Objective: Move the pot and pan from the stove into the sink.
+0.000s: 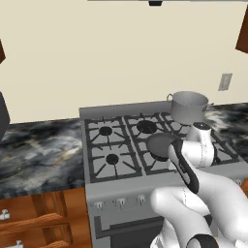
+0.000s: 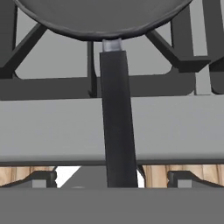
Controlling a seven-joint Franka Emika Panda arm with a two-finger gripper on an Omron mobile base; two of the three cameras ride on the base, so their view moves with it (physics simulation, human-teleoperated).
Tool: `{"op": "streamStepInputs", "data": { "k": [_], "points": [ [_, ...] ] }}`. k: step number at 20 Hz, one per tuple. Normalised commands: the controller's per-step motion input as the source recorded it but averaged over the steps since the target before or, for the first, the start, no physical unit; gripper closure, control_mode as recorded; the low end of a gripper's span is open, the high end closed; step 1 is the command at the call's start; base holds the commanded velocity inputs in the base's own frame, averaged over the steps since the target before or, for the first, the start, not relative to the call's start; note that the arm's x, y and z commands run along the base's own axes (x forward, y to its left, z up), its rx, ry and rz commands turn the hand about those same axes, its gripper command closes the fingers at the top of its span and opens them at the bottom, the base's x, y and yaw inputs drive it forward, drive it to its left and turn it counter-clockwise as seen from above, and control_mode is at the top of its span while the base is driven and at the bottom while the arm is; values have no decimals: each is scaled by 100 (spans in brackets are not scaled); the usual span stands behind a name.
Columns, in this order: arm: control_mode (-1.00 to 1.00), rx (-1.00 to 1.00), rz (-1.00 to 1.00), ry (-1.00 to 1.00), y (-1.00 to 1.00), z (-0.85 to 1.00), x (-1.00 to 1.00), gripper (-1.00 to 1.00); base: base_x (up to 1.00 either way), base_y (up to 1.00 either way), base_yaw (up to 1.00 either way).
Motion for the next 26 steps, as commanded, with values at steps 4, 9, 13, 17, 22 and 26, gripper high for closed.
{"op": "streamStepInputs", "data": {
  "k": [4,9,13,17,22,26],
  "points": [
    [-100,-1,0,-2,0,-8,1,-100,0,0,0],
    [-100,-1,0,-13,1,-46,0,-100,0,0,0],
    [-100,0,0,-24,8,-45,3,-100,0,0,0],
    [-100,0,0,-14,11,-42,1,-100,0,0,0],
    [-100,0,0,-11,35,-51,0,-100,0,0,0],
    [-100,-4,-1,-5,63,-37,0,-100,0,0,0]
  ]
}}
